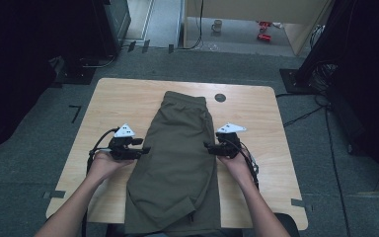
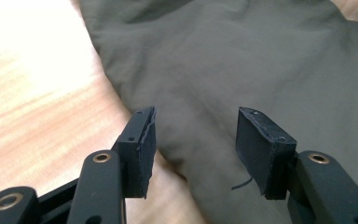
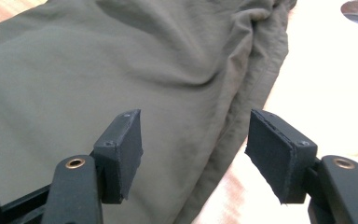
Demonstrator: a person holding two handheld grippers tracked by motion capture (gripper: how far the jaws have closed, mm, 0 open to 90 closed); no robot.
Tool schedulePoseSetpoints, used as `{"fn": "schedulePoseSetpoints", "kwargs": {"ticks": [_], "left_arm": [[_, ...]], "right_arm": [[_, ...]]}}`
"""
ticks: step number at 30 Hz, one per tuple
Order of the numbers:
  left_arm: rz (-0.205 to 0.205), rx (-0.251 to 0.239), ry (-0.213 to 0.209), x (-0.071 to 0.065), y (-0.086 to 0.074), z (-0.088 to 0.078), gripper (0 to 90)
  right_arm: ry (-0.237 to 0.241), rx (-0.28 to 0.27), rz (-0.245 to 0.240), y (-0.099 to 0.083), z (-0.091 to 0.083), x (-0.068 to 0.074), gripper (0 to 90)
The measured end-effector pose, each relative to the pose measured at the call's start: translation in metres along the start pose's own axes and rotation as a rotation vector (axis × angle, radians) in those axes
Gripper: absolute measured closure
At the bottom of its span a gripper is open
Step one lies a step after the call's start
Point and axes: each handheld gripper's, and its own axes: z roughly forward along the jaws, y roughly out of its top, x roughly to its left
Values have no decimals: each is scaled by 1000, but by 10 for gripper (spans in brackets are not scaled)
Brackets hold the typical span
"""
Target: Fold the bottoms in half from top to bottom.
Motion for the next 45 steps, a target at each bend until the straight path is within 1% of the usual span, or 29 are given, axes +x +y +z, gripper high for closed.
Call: {"fn": "schedulePoseSetpoints", "kwargs": {"ticks": [1,3,5,7,8,10,12,14,18,21,24,26,28,30,31,32,33,35,36,37,38,39,40,41,42,43,44,45], "left_arm": [[6,-1,3,1,1,1,481],[17,-1,11,4,5,4,481],[25,-4,20,7,9,7,472],[15,0,24,11,15,10,459],[9,-2,22,13,17,12,460],[-6,-9,16,18,23,14,465],[-3,-15,16,19,25,16,466],[-9,-8,6,22,27,19,449],[-10,6,5,26,32,25,428],[-29,-10,-6,31,36,28,428],[-23,-3,-6,35,43,35,422],[-22,26,-12,38,47,39,419],[-5,42,-10,41,50,42,422],[-13,48,-14,44,52,45,427],[-16,47,-8,46,54,48,426],[-12,43,-8,48,55,49,428],[-12,49,-11,49,57,52,429],[1,50,-13,51,61,56,431],[3,35,-5,52,62,57,430],[5,5,-1,53,62,58,443],[1,-13,-1,54,63,59,452],[0,2,-5,56,65,61,454],[5,35,-1,58,68,64,451],[7,32,2,59,70,66,449],[6,11,7,60,71,66,452],[-2,1,3,62,73,68,461],[-12,14,-3,63,76,70,459],[-11,24,-3,65,78,72,450]], "right_arm": [[1,8,7,2,1,-1,346],[4,8,14,4,4,-4,351],[2,-1,11,7,7,-6,365],[-5,-31,8,8,9,-8,380],[-5,-34,12,8,10,-9,376],[3,5,20,15,15,-13,345],[-3,-14,29,17,16,-16,350],[-8,-8,38,20,19,-20,344],[-15,-14,33,23,25,-24,340],[-20,-9,28,28,30,-25,330],[-26,-33,26,32,33,-27,342],[-31,-19,27,35,36,-29,327],[-32,-17,33,37,38,-32,330],[-33,-17,37,39,40,-36,332],[-34,-25,37,39,40,-37,334],[-28,-23,42,41,42,-38,330],[-22,-20,46,42,43,-39,329],[-24,-17,32,46,44,-39,328],[-28,-18,21,48,45,-38,330],[-39,-34,8,50,44,-38,341],[-37,-39,4,52,45,-38,331],[-32,-28,12,55,47,-39,325],[-27,-23,15,57,49,-40,326],[-34,-32,13,58,51,-41,339],[-40,-52,13,58,53,-43,351],[-40,-57,24,58,54,-44,350],[-36,-64,48,57,57,-46,352],[-29,-57,65,57,60,-48,337]]}}
